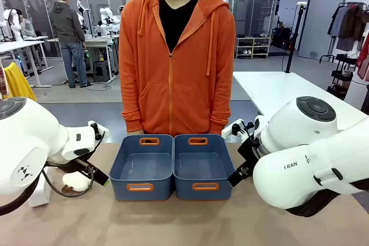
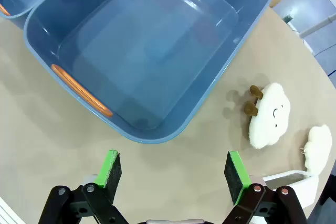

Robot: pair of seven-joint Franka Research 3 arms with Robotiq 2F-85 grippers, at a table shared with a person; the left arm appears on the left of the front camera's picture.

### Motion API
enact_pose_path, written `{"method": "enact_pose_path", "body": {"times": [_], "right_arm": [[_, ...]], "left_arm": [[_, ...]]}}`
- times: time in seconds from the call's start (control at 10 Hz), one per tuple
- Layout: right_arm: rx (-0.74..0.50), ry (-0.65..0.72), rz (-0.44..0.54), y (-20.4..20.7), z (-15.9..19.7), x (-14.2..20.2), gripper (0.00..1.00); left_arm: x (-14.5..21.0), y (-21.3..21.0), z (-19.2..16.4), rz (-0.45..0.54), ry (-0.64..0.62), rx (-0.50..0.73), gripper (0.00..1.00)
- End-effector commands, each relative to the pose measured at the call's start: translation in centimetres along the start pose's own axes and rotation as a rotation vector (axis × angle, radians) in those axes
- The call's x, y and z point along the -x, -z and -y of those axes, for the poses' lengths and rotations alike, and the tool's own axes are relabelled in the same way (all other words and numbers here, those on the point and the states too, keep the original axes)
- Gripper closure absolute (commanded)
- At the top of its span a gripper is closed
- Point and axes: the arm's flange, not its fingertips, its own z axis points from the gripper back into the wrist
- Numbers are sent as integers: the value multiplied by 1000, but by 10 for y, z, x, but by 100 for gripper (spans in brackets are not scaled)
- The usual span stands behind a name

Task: Sort the digital clocks into the basket.
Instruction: Pick up the Digital clock from the table and place it into the empty Plastic storage basket.

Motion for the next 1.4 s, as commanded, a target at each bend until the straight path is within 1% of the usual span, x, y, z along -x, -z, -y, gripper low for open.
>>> {"method": "enact_pose_path", "body": {"times": [0.0, 0.9, 1.0, 1.1, 1.2, 1.3], "right_arm": [[0, 0, 0, 0, 0, 0, 0], [0, -2, 0, 0, 0, 0, 0], [-80, -21, 34, -30, 12, -10, 0], [-130, -19, 59, -60, 34, -16, 0], [-192, -14, 91, -87, 58, -17, 0], [-234, -9, 121, -117, 85, -8, 0]], "left_arm": [[0, 0, 0, 0, 0, 0, 0], [0, 0, 0, 0, 1, 0, 0], [-11, -23, -6, 9, 3, 57, 0], [-20, -48, -18, 6, 30, 92, 0], [-25, -77, -34, 12, 48, 166, 0], [-24, -115, -53, 16, 53, 246, 0]]}}
